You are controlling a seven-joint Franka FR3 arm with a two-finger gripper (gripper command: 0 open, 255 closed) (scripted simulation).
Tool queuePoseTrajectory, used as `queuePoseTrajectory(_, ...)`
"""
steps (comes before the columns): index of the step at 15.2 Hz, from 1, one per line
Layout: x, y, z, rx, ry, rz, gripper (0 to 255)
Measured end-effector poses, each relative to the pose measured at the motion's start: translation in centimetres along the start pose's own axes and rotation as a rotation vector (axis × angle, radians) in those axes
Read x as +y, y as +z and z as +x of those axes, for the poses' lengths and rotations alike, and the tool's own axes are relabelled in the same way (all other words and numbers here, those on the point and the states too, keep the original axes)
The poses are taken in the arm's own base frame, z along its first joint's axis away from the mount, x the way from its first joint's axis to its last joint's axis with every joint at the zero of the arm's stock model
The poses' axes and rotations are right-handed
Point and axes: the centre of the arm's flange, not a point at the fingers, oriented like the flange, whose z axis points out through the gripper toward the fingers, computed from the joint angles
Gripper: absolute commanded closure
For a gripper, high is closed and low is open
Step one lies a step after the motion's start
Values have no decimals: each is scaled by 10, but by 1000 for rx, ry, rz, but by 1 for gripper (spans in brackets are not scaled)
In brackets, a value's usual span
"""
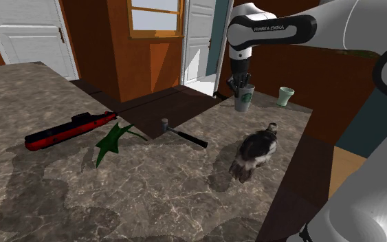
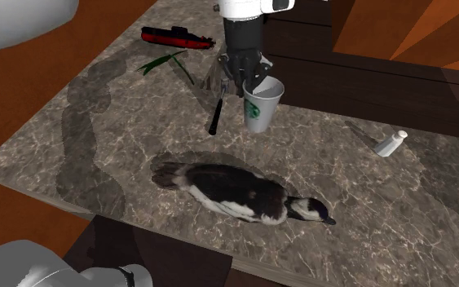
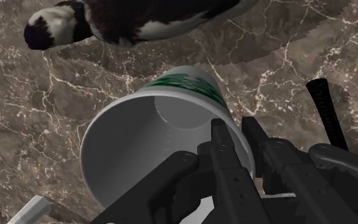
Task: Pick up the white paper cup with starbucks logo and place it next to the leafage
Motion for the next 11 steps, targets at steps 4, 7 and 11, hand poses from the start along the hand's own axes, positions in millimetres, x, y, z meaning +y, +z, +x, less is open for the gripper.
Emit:
queuePoseTrajectory(4, 3, -20, -3, 0, 0, 0, 255)
queuePoseTrajectory(7, -23, -31, 3, 0, -1, 0, 255)
queuePoseTrajectory(11, -72, -41, 10, 0, -1, 0, 255)
